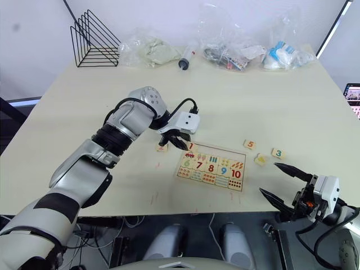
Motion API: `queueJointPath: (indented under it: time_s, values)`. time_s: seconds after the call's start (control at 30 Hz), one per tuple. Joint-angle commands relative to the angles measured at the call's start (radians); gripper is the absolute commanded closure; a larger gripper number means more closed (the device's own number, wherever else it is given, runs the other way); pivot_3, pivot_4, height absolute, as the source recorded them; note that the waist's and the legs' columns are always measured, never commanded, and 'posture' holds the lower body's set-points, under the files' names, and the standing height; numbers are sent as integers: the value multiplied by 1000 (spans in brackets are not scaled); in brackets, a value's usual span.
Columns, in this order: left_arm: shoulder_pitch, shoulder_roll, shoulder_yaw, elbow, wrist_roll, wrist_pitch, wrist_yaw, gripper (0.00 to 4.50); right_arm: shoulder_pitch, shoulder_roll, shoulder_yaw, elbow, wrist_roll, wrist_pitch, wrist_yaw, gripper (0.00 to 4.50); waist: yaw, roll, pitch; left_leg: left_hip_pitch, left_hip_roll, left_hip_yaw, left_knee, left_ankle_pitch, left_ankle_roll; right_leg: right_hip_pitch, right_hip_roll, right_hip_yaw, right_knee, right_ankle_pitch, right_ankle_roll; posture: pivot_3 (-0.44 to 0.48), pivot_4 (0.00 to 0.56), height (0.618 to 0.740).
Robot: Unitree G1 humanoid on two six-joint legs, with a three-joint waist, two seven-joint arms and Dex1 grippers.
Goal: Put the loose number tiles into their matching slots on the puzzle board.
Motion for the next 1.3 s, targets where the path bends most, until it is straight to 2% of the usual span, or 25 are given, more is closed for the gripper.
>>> queueJointPath:
  time_s: [0.03,1.3]
  values:
    - [-37,-16,-15,-1,28,3,11,3574,9,-3,-8,-28,7,-23,-3,0,0,0,0,0,0,0,0,0,0,0,0,0,0,0,0,0,150,740]
    - [25,-9,-46,-77,78,79,25,3574,-7,-4,4,-6,-4,-39,-9,0,-1,0,0,1,0,0,0,0,0,0,0,0,1,1,-1,0,150,740]
